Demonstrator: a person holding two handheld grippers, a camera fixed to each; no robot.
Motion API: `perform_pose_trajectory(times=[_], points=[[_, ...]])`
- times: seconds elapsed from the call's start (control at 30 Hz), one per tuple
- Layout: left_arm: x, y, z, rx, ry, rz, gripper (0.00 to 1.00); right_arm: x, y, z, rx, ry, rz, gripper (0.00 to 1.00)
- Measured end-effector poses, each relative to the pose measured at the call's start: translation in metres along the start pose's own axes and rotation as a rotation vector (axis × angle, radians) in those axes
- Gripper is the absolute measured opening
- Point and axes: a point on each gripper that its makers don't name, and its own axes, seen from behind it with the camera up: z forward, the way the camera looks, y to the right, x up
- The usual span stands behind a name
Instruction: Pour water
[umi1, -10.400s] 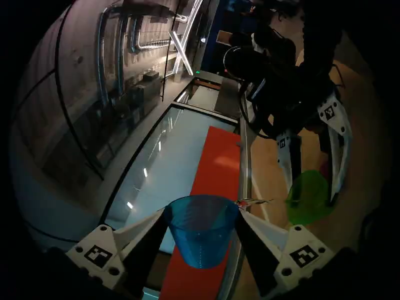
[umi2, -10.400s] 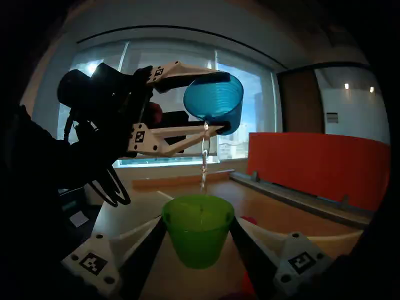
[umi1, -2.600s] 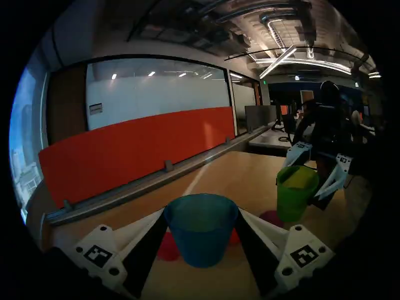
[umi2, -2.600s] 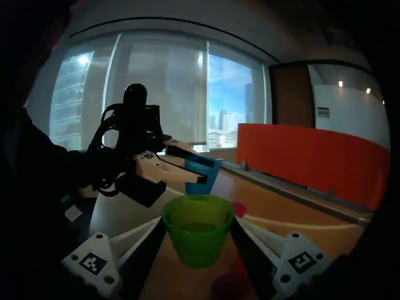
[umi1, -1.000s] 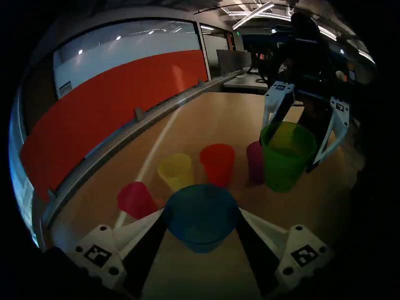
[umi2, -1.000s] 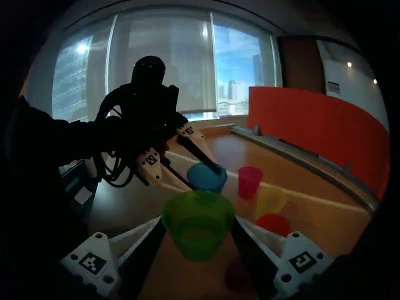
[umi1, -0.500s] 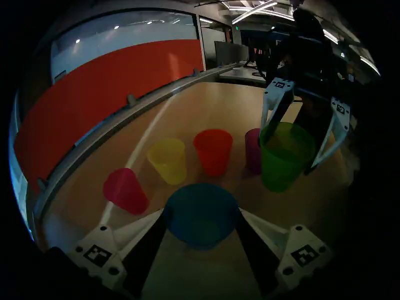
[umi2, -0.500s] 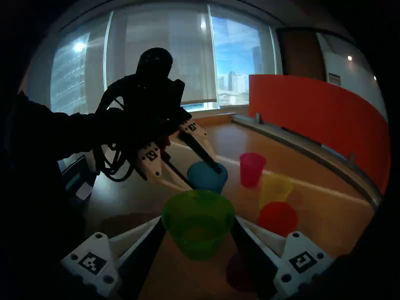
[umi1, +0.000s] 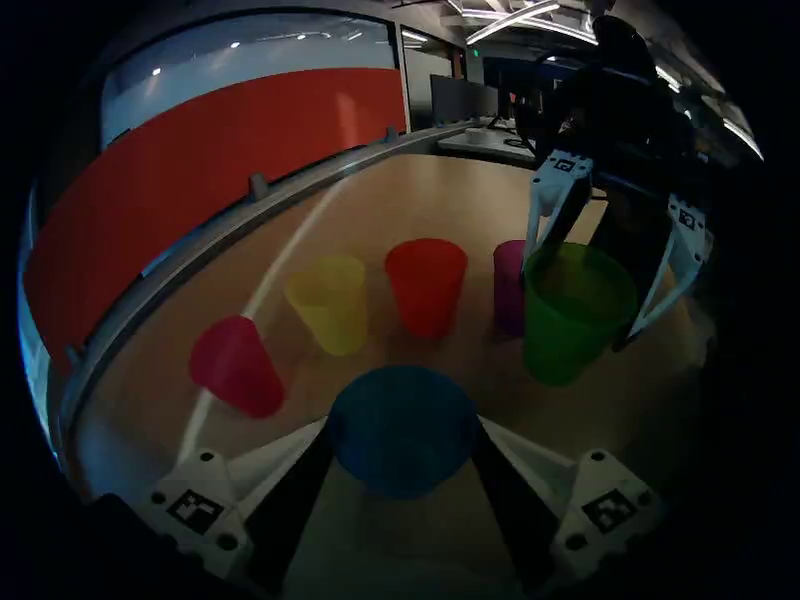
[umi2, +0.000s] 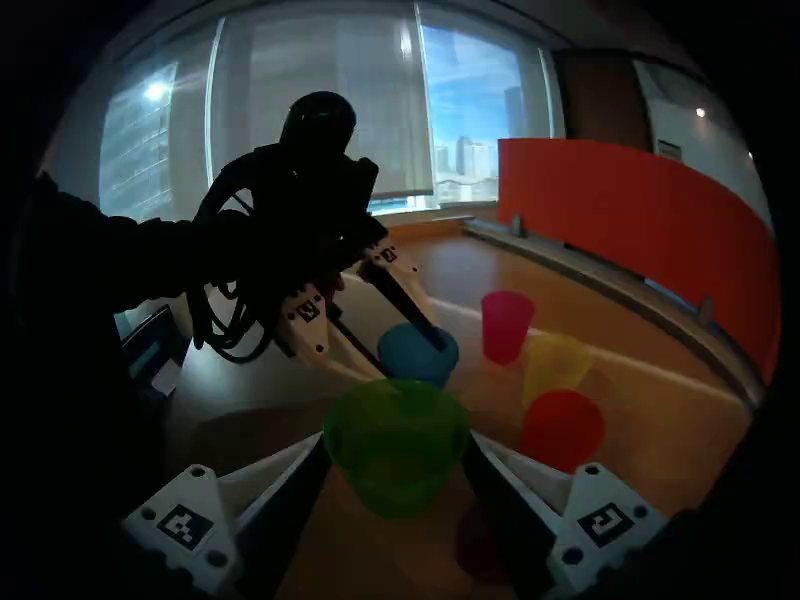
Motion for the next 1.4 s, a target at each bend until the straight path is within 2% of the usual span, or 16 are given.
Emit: perform_pose_trajectory(times=[1.2,1.4], points=[[-0.021,0.004,0.005,0.001,-0.022,-0.006,0.89,-0.015,-0.010,0.013,0.005,-0.040,-0.034,0.91],[-0.023,0.002,0.003,0.010,-0.025,-0.013,0.96,-0.020,-0.013,0.015,0.010,-0.053,-0.038,0.91]])
